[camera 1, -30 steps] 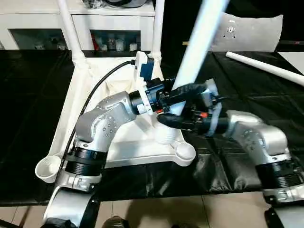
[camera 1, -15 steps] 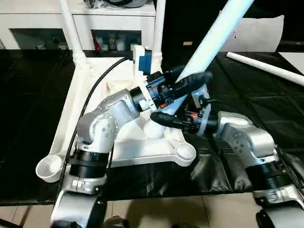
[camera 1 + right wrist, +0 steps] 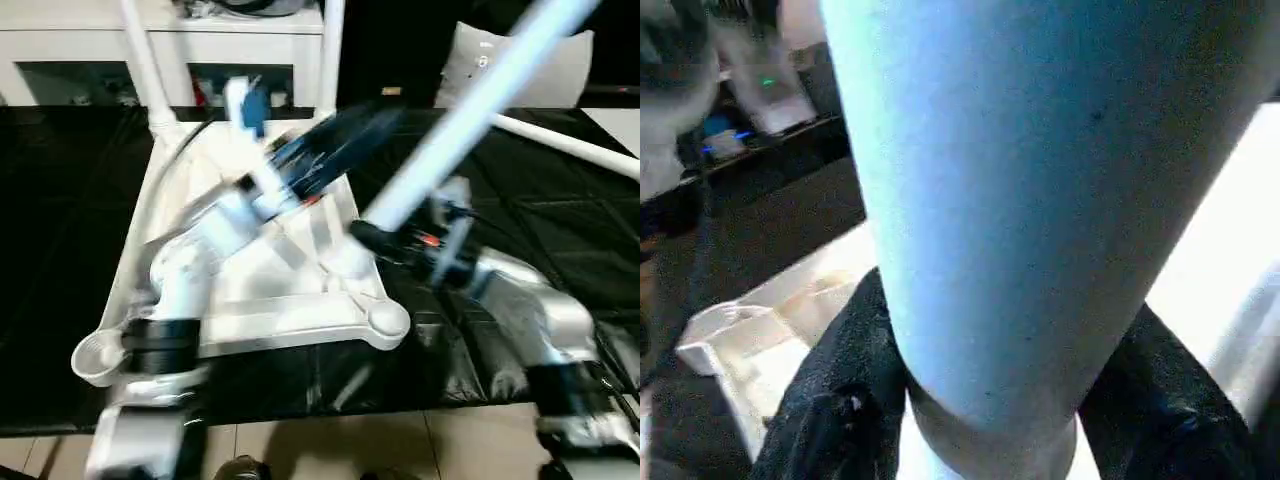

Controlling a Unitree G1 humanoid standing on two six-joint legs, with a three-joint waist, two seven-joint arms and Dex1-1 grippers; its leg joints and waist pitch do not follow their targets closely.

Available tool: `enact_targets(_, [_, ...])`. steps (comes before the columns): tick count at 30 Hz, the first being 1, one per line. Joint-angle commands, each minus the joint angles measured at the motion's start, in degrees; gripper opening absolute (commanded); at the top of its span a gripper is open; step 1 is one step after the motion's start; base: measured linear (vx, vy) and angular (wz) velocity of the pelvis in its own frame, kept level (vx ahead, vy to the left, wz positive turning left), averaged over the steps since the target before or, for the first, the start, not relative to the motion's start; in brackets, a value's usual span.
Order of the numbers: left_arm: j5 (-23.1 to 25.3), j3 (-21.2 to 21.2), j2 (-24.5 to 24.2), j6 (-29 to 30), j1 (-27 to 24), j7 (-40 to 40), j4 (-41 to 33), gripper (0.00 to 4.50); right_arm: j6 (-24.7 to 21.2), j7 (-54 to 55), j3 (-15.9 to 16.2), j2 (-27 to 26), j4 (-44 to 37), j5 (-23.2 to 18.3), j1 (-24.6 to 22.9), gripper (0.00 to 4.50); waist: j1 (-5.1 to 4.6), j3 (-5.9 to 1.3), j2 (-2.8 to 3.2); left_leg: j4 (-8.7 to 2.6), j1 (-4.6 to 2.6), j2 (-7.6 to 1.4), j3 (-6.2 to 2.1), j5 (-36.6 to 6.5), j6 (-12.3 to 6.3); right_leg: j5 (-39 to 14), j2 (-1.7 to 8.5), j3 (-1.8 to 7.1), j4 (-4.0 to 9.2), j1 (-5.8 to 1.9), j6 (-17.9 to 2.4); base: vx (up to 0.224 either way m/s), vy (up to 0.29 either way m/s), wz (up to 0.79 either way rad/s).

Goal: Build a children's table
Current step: Pick table leg

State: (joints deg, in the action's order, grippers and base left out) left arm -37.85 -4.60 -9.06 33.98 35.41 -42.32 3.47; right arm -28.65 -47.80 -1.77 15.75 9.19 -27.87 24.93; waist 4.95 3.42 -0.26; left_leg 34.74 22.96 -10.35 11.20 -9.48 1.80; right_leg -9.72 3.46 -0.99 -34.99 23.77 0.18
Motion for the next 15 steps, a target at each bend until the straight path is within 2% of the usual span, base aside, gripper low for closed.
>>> enact_targets(1, [4.21, 3.21, -1.96, -1.77, -0.45, -1.60, 0.70, 3.43, -0.25, 1.47, -1.10, 0.46, -2.63, -0.22, -0.17, 1.88, -0.02, -4.33, 0.39, -4.20, -1.99, -2.28, -1.39, -12.01, 0.72, -15.09, 3.32, 1.41, 4.20, -2.43, -8.14, 0.000, 0.000, 0.00])
enact_targets(3, [7.57, 6.32, -5.25, -3.48, -1.61, -3.26, 1.25, 3.43, 0.58, 4.64, -1.85, 0.70, -3.15, 1.66, -1.01, 1.88, -0.07, -4.31, 0.32, -4.27, -2.09, -2.28, -1.31, -12.44, 1.31, -14.66, 3.28, 1.42, 4.19, -2.31, -8.35, 0.000, 0.000, 0.00])
enact_targets(4, [8.89, 7.53, -6.41, -4.26, -2.15, -3.90, 1.18, 3.43, 0.91, 6.03, -2.06, 0.81, -3.31, 2.52, -1.26, 1.88, -0.04, -4.31, 0.49, -4.32, -2.09, -2.26, -1.36, -12.44, 1.80, -14.49, 3.38, 1.42, 4.12, -2.26, -8.61, 0.000, 0.000, 0.00])
enact_targets(8, [11.53, 9.66, -8.02, -6.30, -3.24, -5.20, 1.01, 3.43, 1.25, 8.65, -2.66, 0.69, -3.86, 3.53, -1.78, 1.88, -0.03, -4.16, 0.46, -4.44, -2.16, -2.25, -1.27, -14.31, 2.82, -15.42, 3.49, 1.51, 4.21, -2.18, -9.00, 0.000, 0.000, 0.00])
enact_targets(11, [16.94, 15.45, -11.48, -10.67, -6.08, -9.78, 0.27, 3.43, 0.60, 12.51, -3.13, 0.04, -4.39, 4.85, -3.12, 1.88, -0.01, -4.03, -0.25, -4.63, -2.02, -2.31, -1.34, -14.46, 2.44, -17.49, 3.64, 1.61, 4.58, -2.15, -7.96, 0.000, 0.000, 0.00])
enact_targets(15, [19.50, 20.57, -14.63, -13.23, -7.37, -15.47, 1.57, 3.43, -0.44, 14.15, -3.81, -0.78, -6.45, 3.41, -3.83, 1.88, -0.14, -4.13, -0.26, -4.60, -1.96, -2.24, -1.19, -13.26, 2.22, -16.94, 3.65, 1.78, 4.23, -2.07, -7.55, 0.000, 0.000, 0.00])
